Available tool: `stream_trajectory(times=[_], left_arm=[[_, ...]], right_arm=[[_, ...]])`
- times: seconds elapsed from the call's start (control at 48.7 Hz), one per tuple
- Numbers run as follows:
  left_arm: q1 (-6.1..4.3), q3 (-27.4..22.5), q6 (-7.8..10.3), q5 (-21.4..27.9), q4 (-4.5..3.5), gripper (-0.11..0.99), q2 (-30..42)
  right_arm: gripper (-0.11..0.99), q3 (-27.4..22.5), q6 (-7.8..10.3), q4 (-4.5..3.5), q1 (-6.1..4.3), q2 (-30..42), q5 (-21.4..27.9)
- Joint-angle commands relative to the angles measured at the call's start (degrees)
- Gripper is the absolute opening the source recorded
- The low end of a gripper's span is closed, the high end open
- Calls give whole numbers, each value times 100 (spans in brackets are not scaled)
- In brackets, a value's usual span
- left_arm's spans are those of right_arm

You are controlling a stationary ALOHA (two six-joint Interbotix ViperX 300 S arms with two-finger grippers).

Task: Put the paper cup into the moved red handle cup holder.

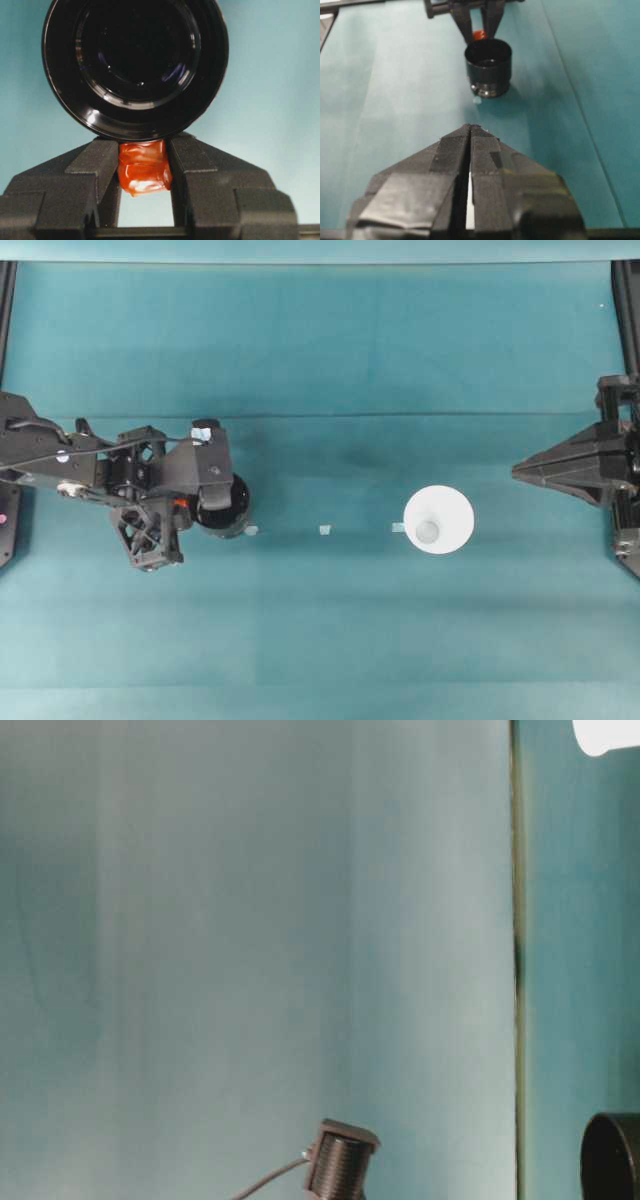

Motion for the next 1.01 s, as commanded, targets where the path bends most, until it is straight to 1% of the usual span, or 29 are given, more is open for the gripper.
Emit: stream_trajectory(times=[0.0, 0.185, 0.246, 0.287, 0.349, 0.39, 0.411, 0.431, 0.554, 0.575, 0.616, 0.636, 0.698, 0.821, 0.862, 0.985], left_arm=[[-26, -246, 0, 18, 9, 28, -141], [-35, -949, 9, 404, 18, 28, -158], [-62, -1204, 9, 519, 18, 28, -53], [-79, -1371, 18, 598, 18, 28, 26], [-132, -1652, 26, 659, 18, 28, 211], [-158, -1802, 70, 686, 26, 28, 316], [-167, -1872, 97, 703, 18, 28, 369], [-176, -1942, 141, 703, 26, 28, 422], [-211, -2303, 378, 738, 18, 28, 756], [-211, -2338, 404, 738, 26, 28, 809], [-211, -2417, 457, 738, 18, 28, 914], [-211, -2461, 466, 747, 26, 28, 958], [-202, -2540, 501, 747, 26, 28, 1081], [-193, -2602, 501, 738, 26, 28, 1248], [-185, -2575, 501, 738, 26, 28, 1301], [-167, -2487, 510, 677, 26, 28, 1450]], right_arm=[[-10, -123, 53, 26, -9, 26, -18], [-10, -114, 53, 18, -9, 26, -26], [-10, -123, 53, 26, -9, 26, -26], [-10, -123, 53, 18, -9, 26, -26], [-10, -123, 53, 26, 0, 26, -26], [-10, -123, 53, 18, -9, 26, -26], [-10, -123, 53, 18, 0, 26, -26], [-10, -114, 53, 18, -9, 26, -26], [-10, -114, 53, 26, -9, 26, -26], [-10, -114, 53, 18, -9, 26, -26], [-10, -114, 53, 26, -9, 26, -26], [-10, -114, 53, 18, 0, 26, -18], [-10, -114, 53, 26, -9, 26, -26], [-10, -114, 53, 18, -9, 26, -26], [-10, -114, 53, 26, -9, 26, -18], [-10, -114, 53, 18, -9, 26, -18]])
